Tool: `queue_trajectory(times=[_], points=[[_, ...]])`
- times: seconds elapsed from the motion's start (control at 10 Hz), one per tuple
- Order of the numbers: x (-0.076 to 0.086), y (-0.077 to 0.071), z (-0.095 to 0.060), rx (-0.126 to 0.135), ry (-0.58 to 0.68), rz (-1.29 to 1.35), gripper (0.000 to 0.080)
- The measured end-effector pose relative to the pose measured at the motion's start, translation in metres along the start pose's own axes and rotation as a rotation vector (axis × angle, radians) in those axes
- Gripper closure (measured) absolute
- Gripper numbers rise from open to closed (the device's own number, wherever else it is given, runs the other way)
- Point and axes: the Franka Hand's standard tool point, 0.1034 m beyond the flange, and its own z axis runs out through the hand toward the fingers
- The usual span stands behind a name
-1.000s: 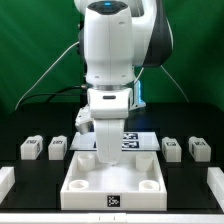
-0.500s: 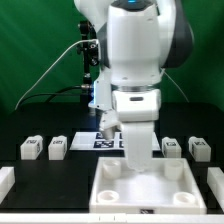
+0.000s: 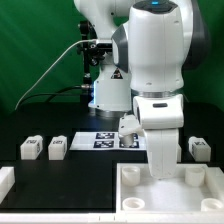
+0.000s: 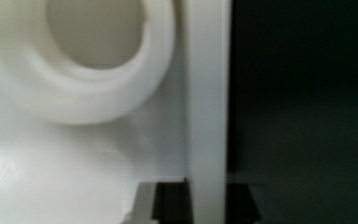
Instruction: Assemble one leg
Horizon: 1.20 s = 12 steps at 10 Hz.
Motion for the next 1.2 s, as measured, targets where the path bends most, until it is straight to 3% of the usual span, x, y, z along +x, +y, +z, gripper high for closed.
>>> queue_trajectory(times=[0.3, 0.5, 0.6, 0.7, 0.8, 1.2], points=[[-0.0009, -0.0002, 0.0005, 0.000, -0.001, -0.001, 0.0732], [-0.0015, -0.0003, 0.0008, 0.001, -0.001, 0.000, 0.0364], [-0.0017, -0.0004, 0.0010, 0.001, -0.001, 0.001, 0.0364], [-0.0019, -0.0004, 0.0011, 0.001, 0.000, 0.001, 0.0233], [-0.0022, -0.0004, 0.0011, 0.001, 0.000, 0.002, 0.0176], [-0.0030, -0.0004, 0.0013, 0.002, 0.000, 0.004, 0.0151]])
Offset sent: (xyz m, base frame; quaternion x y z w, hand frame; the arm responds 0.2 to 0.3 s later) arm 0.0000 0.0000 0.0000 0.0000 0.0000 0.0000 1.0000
